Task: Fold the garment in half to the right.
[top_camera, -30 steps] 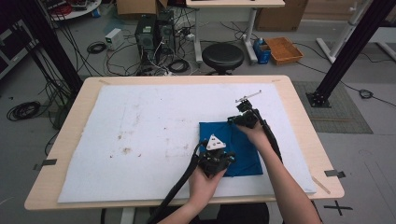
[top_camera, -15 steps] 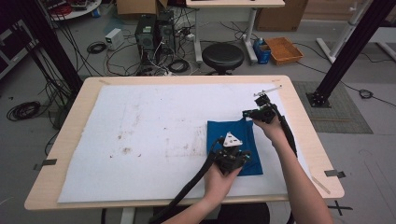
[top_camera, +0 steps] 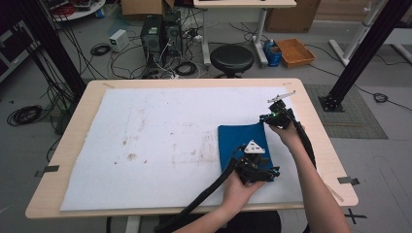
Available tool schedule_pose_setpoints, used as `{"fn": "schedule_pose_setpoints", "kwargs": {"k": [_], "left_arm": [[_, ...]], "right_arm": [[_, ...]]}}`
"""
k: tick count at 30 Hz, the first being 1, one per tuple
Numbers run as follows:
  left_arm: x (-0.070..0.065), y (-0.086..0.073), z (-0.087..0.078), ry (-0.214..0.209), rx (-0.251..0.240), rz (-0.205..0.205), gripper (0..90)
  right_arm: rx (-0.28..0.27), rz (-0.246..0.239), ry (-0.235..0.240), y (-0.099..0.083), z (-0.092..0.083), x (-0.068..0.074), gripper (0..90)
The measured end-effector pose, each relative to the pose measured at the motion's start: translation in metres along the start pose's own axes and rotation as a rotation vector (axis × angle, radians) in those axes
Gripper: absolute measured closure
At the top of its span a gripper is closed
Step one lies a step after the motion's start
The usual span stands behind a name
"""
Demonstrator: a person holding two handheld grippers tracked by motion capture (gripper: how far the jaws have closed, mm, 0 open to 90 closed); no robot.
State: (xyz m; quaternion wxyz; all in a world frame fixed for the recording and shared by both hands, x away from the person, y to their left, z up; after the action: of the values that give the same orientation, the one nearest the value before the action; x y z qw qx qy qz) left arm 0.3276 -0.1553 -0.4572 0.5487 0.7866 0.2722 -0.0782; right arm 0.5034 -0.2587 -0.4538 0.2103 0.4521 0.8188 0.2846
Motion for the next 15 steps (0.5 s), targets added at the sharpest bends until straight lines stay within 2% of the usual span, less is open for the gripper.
{"fn": "schedule_pose_setpoints", "kwargs": {"k": [2,4,8,10,12,13,15], "left_arm": [[0.001,0.003,-0.014,0.009,-0.012,0.019,45.9],[0.002,0.005,-0.028,0.019,-0.019,0.04,45.3],[0.013,0.005,-0.068,0.083,-0.038,0.072,45.3],[0.024,0.003,-0.088,0.128,-0.039,0.083,44.6],[0.035,0.001,-0.108,0.17,-0.048,0.072,44.2],[0.042,-0.001,-0.118,0.192,-0.053,0.058,43.7],[0.053,-0.005,-0.134,0.243,-0.062,0.059,43.5]], "right_arm": [[-0.007,0.005,-0.01,-0.001,-0.001,-0.001,83.3],[-0.012,0.014,-0.027,-0.003,-0.003,-0.003,73.9],[-0.029,0.032,-0.06,-0.004,-0.013,-0.007,71.5],[-0.052,0.042,-0.037,-0.002,-0.019,-0.005,71.4],[-0.054,0.053,-0.016,-0.001,-0.024,0.001,70.8],[-0.046,0.058,-0.006,-0.002,-0.027,0.005,70.8],[-0.078,0.063,0.022,-0.008,-0.036,0.017,70.7]]}}
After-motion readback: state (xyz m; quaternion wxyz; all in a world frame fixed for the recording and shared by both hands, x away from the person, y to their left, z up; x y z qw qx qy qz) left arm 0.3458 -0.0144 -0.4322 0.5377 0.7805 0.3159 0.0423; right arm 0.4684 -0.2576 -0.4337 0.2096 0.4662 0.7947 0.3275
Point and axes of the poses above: each handheld gripper's, and its own axes: z roughly forward along the jaws, y roughly out of its top, x roughly to its left, the point moved 6 cm from there along z, roughly forward along the jaws, and after that the axes turned 8 degrees about -y, right-handed, at the moved point
